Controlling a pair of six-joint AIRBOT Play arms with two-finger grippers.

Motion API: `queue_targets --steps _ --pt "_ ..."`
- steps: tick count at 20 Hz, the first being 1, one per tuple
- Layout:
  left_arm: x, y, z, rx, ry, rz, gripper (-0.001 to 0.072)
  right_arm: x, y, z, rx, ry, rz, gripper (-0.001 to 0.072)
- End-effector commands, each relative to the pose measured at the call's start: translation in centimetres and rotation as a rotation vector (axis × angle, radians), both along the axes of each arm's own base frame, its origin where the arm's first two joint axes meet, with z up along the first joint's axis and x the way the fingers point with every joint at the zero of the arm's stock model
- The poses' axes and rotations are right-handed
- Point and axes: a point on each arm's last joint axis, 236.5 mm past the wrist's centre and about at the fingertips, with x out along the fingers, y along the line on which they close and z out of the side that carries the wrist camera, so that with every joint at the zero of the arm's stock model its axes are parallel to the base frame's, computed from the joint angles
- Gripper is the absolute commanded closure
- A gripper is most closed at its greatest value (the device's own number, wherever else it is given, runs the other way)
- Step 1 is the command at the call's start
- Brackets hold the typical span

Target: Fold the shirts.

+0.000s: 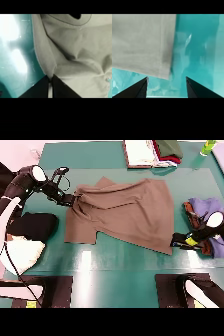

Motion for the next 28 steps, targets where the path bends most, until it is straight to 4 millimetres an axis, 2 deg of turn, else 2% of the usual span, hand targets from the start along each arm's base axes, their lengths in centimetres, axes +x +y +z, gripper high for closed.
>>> queue_targets --steps 1,3,11,12,16,22,26,28 --pt "-0.5 0.0 0.0 0.0 0.018 -0.006 0.0674 -0.5 1.6 -1.4 -0.008 -0.013 -0.007 0.0194" --pt "-0.7 0.0 -0.1 0.002 0.025 -0.015 0.0674 -0.4 2.0 -1.5 -0.012 -0.016 -0.014 0.0224" --pt "-1.2 0.0 -0.1 0.008 0.04 -0.037 0.0674 0.2 1.9 -1.5 -0.016 -0.039 -0.024 0.0232" --pt "-1.2 0.0 -0.1 0.008 0.043 -0.038 0.0674 0.1 1.8 -1.6 -0.023 -0.036 -0.021 0.0251" --pt "-1.5 0.0 -0.2 0.011 0.051 -0.053 0.0674 -0.2 1.8 -1.5 -0.024 -0.025 -0.018 0.0251" --pt "-1.5 0.0 -0.2 0.013 0.048 -0.066 0.0674 -0.5 0.3 -1.6 -0.041 -0.005 -0.063 0.025" --pt "-1.5 0.0 -0.2 0.013 0.046 -0.065 0.0674 -0.8 1.8 -2.7 -0.005 -0.012 -0.053 0.025" --pt "-1.5 0.0 -0.2 0.013 0.046 -0.066 0.0674 -0.4 2.4 -2.9 -0.007 -0.039 -0.028 0.0253"
